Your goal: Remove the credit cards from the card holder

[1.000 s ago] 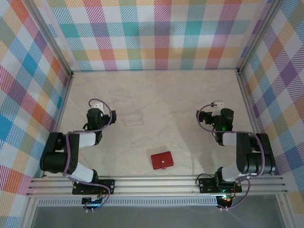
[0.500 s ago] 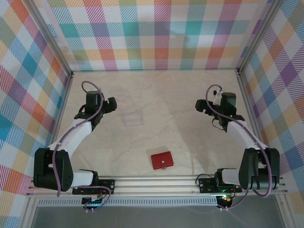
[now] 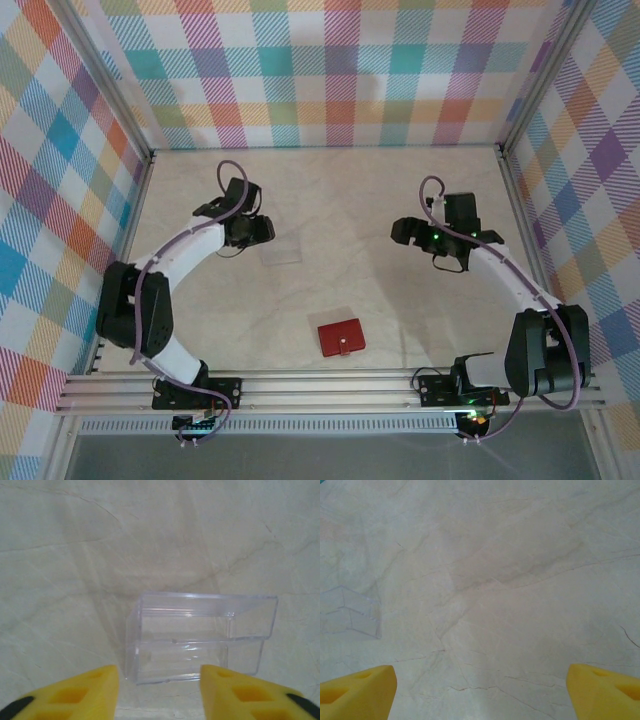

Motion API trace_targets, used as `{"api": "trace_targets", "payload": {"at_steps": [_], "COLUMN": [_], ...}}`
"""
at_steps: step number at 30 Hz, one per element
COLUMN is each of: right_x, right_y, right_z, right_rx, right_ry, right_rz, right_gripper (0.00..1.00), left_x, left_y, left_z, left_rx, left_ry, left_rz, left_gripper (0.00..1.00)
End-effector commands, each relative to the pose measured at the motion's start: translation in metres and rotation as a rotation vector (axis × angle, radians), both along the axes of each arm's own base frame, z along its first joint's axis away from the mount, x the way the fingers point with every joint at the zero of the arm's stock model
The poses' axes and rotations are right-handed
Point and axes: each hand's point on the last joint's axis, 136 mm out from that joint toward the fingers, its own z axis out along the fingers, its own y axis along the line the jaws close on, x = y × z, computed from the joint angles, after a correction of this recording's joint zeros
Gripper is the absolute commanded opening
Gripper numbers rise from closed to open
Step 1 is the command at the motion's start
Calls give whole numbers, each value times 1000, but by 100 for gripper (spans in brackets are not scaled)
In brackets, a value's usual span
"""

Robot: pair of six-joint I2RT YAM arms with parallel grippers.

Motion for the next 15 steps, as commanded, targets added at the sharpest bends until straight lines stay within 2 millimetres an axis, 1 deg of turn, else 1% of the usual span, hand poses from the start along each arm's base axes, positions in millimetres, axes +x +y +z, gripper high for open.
{"api": "trace_targets", "payload": {"at_steps": [1,3,10,15], "right_x": [-4,-6,-12,-14], "right_y": [5,4,1,0], "right_z": [5,6,12,12], "right_rx": [0,-7,-23,-25], "right_ry": [18,16,1,7], "right_rz": [21,20,16,15], "right_gripper": [88,88,89,89], "left_x": [-3,-1,10,14], "left_y": [2,1,1,2], "left_z": [-5,-9,-21,-30], "left_rx": [13,18,73,96], "left_ry": [73,82,122,143], "left_rz": [18,15,-20,-24], "left_gripper": [39,35,30,26]}}
